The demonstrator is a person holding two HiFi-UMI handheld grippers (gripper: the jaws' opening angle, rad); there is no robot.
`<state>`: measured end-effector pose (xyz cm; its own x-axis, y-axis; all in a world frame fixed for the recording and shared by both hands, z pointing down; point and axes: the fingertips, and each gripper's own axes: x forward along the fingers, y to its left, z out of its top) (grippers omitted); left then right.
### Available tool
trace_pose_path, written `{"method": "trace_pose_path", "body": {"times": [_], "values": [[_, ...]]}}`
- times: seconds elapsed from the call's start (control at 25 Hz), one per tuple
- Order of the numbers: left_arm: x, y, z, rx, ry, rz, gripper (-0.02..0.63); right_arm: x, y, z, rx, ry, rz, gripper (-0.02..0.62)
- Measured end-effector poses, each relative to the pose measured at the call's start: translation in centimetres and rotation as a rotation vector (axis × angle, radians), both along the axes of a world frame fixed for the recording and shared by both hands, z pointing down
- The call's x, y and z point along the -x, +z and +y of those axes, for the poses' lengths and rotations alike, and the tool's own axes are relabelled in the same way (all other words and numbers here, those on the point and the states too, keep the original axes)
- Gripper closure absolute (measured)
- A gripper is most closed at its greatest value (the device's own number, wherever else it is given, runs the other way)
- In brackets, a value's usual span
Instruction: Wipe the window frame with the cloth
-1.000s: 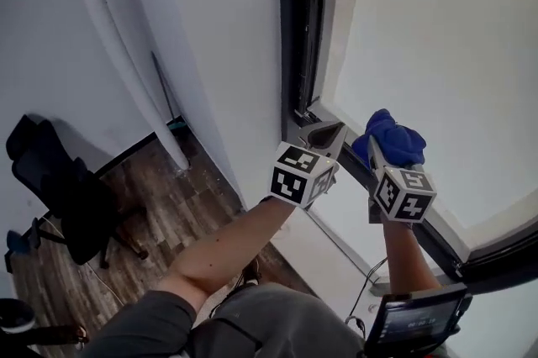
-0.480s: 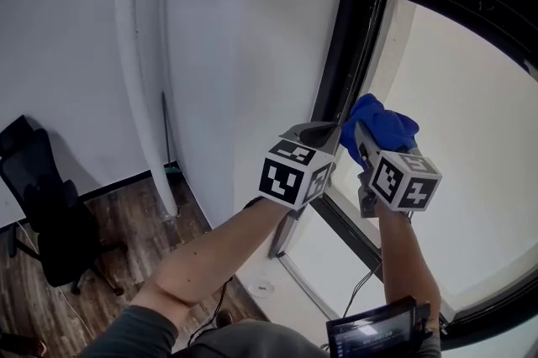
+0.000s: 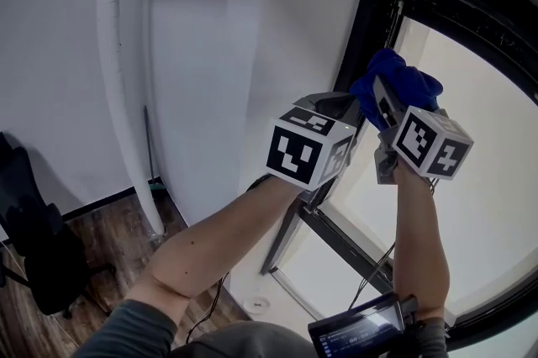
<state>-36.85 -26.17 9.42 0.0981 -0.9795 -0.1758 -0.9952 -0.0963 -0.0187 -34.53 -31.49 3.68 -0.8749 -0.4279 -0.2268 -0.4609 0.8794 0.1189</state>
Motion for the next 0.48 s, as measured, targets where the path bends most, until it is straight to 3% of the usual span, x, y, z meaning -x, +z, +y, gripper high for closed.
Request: {"method": "trace_pose_path", "body": {"times": [0.48], "values": [[2.5,-7.0,-1.4,-0.086,-0.003,-0.011,0.601,3.3,-10.8,-3.8,-0.077,0.068,-0.103,0.437]]}}
